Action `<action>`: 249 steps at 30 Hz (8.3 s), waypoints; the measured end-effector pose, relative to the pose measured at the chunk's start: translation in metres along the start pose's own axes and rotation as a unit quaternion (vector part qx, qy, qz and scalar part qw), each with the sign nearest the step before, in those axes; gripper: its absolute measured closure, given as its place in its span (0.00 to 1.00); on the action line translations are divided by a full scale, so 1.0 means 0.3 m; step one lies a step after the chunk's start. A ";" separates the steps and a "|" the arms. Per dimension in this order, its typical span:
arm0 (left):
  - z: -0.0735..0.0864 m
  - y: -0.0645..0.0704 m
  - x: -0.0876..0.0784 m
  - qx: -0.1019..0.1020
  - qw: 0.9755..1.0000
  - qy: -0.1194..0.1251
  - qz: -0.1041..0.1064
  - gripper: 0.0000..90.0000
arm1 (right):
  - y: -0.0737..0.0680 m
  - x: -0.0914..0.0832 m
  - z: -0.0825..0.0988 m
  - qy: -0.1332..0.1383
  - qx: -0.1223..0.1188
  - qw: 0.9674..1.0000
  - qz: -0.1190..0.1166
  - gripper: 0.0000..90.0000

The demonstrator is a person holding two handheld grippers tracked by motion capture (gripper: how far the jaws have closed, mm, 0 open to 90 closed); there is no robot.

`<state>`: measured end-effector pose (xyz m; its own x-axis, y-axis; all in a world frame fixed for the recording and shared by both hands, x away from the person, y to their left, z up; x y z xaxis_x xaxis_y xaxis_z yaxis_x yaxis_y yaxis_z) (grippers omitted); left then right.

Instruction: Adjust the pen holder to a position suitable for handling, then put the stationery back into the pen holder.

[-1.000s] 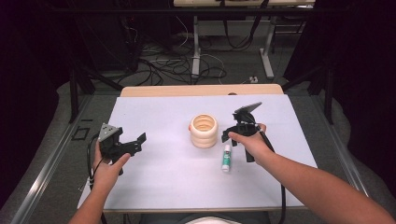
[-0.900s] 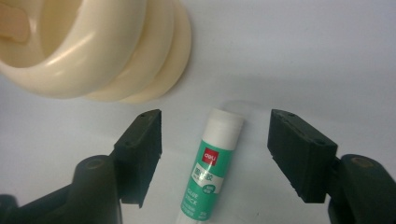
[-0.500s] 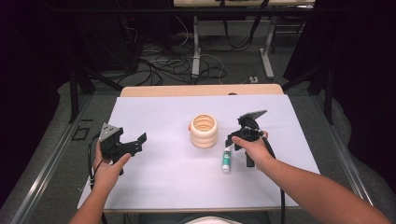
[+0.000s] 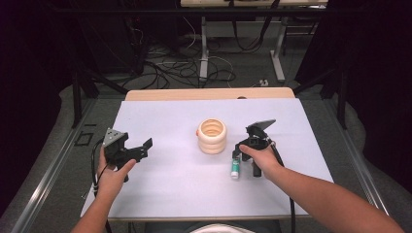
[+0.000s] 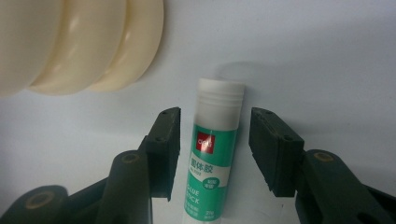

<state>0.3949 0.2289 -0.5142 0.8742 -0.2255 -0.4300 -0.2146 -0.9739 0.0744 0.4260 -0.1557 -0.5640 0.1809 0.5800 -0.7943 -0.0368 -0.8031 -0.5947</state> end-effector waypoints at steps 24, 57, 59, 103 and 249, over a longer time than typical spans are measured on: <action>-0.001 -0.002 -0.003 0.000 1.000 0.003 -0.003 0.01 | 0.009 0.053 -0.002 -0.023 0.037 0.999 -0.003 0.72; -0.001 0.002 -0.003 -0.001 1.000 0.002 -0.003 0.01 | 0.011 0.042 -0.011 -0.037 0.034 0.999 -0.013 0.73; -0.001 0.002 -0.002 -0.001 1.000 0.002 -0.003 0.01 | 0.008 0.032 -0.015 -0.036 0.032 0.999 -0.017 0.73; -0.001 0.003 -0.002 0.002 1.000 0.002 -0.006 0.01 | -0.092 -0.192 -0.226 0.167 -0.173 0.970 -0.020 0.73; 0.002 -0.008 0.003 -0.003 1.000 -0.001 -0.011 0.02 | -0.247 -0.170 -0.107 0.178 -0.436 0.881 -0.051 0.14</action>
<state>0.3961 0.2309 -0.5153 0.8783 -0.2034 -0.4327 -0.1917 -0.9789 0.0709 0.4510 -0.1302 -0.4754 0.4416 0.7005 -0.5606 0.7387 -0.6385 -0.2159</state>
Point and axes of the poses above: each handheld gripper's, and its own axes: x roughly forward along the jaws, z roughly out of its underside, y roughly to its right, the point moved 5 cm from there along x, roughly forward along the jaws, and after that the axes turned 11 degrees about -z, right-handed, at the moved point
